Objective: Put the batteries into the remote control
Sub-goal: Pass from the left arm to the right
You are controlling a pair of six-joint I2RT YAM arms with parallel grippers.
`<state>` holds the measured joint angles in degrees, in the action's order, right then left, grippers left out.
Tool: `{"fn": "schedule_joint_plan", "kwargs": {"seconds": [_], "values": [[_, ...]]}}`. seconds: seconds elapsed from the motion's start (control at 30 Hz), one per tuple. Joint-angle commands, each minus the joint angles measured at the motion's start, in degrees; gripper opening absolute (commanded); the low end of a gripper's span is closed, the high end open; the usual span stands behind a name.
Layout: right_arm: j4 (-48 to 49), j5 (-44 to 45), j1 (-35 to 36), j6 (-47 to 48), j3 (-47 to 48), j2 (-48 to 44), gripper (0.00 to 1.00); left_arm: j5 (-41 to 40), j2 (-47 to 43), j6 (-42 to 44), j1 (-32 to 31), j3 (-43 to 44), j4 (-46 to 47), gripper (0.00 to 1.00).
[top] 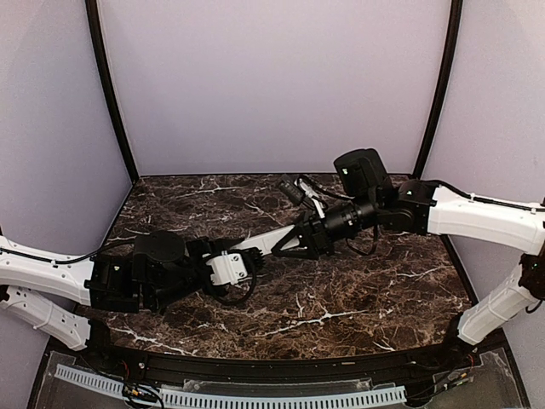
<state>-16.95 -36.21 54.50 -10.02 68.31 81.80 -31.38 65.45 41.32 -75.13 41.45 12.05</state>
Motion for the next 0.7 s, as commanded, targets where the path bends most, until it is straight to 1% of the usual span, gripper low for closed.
{"fn": "schedule_joint_plan", "kwargs": {"seconds": [0.0, 0.17, 0.23, 0.27, 0.37, 0.53, 0.63, 0.67], "values": [[2.02, -0.30, 0.52, 0.10, 1.95, 0.83, 0.40, 0.58, -0.96, -1.14, -0.10, -0.57, 1.27, 0.00], [1.93, 2.37, 0.52, -0.01, 2.23, 1.42, 0.47, 1.04, -1.43, -1.51, -0.10, -0.90, 0.96, 0.00], [2.01, 2.33, 0.52, -0.08, 2.47, 1.65, 0.47, 1.05, -1.54, -1.56, -0.10, -0.93, 0.95, 0.00], [2.09, 2.22, 0.52, -0.21, 2.56, 1.80, 0.44, 1.01, -1.59, -1.63, -0.10, -0.93, 0.95, 0.00], [2.40, 1.98, 0.52, -0.35, 2.72, 2.10, 0.33, 1.04, -1.70, -1.71, -0.10, -1.09, 0.84, 0.00], [2.45, 0.76, 0.72, -0.40, 3.13, 2.89, 0.17, 1.24, -1.65, -2.18, -0.10, -1.26, 0.76, 0.00], [1.63, 0.53, 1.12, 0.18, 3.40, 3.34, 0.08, 1.08, -1.64, -2.25, -0.06, -1.28, 0.99, 0.00], [1.43, 0.57, 1.33, 0.33, 3.40, 3.36, 0.06, 0.91, -1.64, -2.42, -0.09, -1.35, 1.20, 0.00]]}}
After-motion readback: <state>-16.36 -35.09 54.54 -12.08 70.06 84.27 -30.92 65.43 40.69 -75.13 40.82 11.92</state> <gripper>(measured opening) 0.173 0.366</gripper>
